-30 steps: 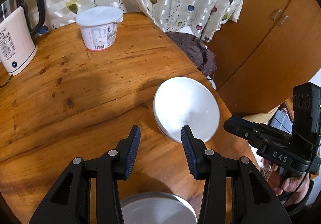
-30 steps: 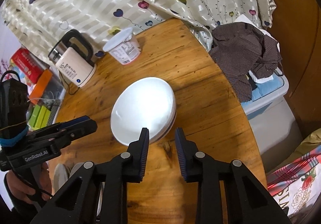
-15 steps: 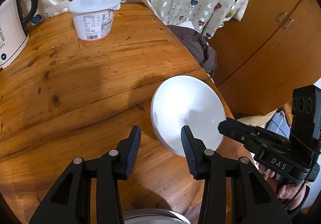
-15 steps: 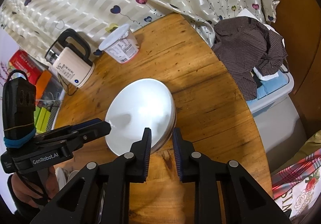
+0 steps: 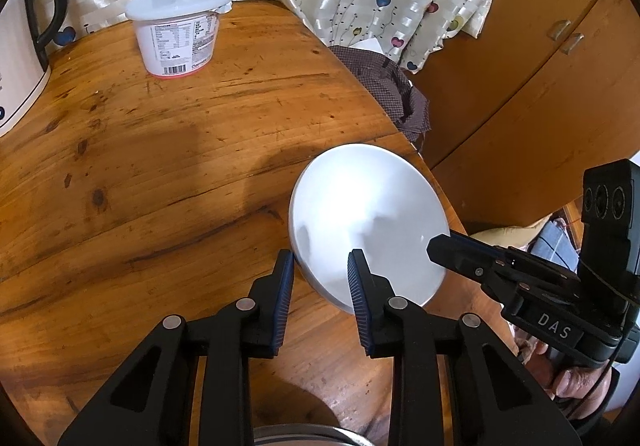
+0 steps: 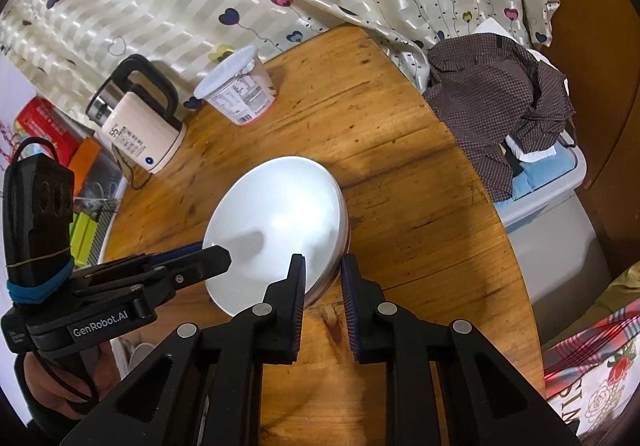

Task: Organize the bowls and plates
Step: 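Close the right gripper on the rim of the white bowl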

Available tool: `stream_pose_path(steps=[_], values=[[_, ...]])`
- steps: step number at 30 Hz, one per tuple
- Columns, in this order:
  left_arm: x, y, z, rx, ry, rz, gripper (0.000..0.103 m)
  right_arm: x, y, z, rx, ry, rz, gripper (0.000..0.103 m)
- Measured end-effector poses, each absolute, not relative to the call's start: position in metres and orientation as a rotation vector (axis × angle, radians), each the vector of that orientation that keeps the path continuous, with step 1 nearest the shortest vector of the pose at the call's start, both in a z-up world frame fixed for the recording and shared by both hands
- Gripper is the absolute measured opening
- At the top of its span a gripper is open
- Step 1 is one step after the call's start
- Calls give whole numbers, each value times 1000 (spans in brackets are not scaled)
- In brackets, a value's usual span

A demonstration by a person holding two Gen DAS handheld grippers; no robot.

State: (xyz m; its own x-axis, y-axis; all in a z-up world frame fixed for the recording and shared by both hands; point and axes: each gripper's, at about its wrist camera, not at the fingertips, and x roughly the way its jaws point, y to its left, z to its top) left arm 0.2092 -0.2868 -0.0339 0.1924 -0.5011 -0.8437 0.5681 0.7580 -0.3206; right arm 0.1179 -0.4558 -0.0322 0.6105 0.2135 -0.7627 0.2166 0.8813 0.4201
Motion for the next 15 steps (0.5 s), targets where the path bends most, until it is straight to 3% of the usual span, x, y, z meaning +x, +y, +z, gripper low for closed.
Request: stream_pose_path(steps=[15], values=[[193, -270, -10, 65, 1110, -744, 29, 104, -439, -2, 476, 878, 16, 18]])
